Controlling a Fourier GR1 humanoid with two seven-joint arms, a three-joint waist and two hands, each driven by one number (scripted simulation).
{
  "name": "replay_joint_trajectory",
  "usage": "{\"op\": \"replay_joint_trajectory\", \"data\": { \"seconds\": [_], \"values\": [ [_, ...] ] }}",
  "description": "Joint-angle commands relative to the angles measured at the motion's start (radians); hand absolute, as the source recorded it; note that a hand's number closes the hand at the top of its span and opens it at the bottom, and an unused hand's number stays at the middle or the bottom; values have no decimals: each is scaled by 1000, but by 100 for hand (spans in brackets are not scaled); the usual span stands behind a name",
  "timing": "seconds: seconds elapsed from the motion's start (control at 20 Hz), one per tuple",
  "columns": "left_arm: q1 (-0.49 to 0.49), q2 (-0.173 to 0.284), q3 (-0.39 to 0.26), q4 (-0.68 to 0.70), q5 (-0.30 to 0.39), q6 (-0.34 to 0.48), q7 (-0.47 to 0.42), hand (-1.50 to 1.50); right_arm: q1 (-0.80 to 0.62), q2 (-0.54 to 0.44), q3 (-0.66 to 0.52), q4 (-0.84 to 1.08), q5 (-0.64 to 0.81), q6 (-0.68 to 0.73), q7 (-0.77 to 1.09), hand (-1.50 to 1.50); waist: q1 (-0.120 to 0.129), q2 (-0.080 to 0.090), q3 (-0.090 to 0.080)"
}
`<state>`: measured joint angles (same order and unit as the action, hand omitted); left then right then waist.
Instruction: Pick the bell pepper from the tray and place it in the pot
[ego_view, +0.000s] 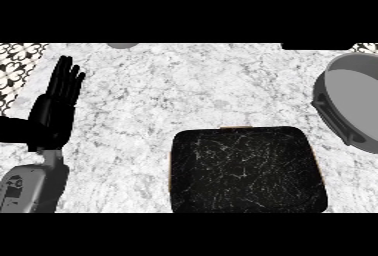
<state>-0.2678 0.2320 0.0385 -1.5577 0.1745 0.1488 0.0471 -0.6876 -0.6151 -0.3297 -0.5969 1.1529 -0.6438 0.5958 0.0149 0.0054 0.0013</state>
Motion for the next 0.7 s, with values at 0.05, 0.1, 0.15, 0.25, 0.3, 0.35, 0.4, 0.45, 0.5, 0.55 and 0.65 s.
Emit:
{"op": "replay_joint_trajectory", "data": {
  "seconds": [0.05, 0.1, 0.15, 0.25, 0.3, 0.35, 0.4, 0.45, 0.5, 0.55, 0.65],
  "values": [
    [-28, -14, 2, 4, -12, 10, 1, 0, -56, -11, -29, 191, -29, 9, -65, 150, 10, 5, 1],
    [-47, -14, 0, 47, -13, -1, -6, 0, -27, -38, -82, 169, -126, 65, -154, 150, -3, 4, 1],
    [-25, 14, 25, 33, 12, -22, 13, 0, 8, 1, -122, 164, -181, 21, -178, 150, -2, 3, 1],
    [-49, -31, -9, 32, -20, 25, 17, 0, -41, 22, -167, 172, -249, 72, -191, -150, -2, 3, 2],
    [-80, 12, 14, -4, -10, 12, 52, 0, -23, 37, -196, 202, -277, 37, -228, -150, 10, 6, 4],
    [-9, 7, 8, 1, 0, -27, -3, 0, -41, 2, -196, 233, -284, 79, -277, -150, 16, 6, 2],
    [-55, 8, 22, 28, 2, -11, 24, 0, -61, -5, -206, 239, -308, 115, -320, -150, 14, 8, 3],
    [-44, -17, -8, 11, -16, 2, 22, 0, -31, 20, -211, 253, -319, 86, -380, -150, 14, 8, 3],
    [-45, 7, 19, 29, -4, -17, 14, 0, -5, 27, -219, 253, -337, 76, -445, -150, 10, 7, 3],
    [-6, -25, -1, 43, -27, -6, -46, 0, -43, -15, -219, 270, -334, 106, -459, -150, 16, 9, 2],
    [6, -19, -14, -51, -22, 5, 33, 0, -26, -4, -244, 271, -358, 31, -524, -150, 23, 6, 3]
  ]
}}
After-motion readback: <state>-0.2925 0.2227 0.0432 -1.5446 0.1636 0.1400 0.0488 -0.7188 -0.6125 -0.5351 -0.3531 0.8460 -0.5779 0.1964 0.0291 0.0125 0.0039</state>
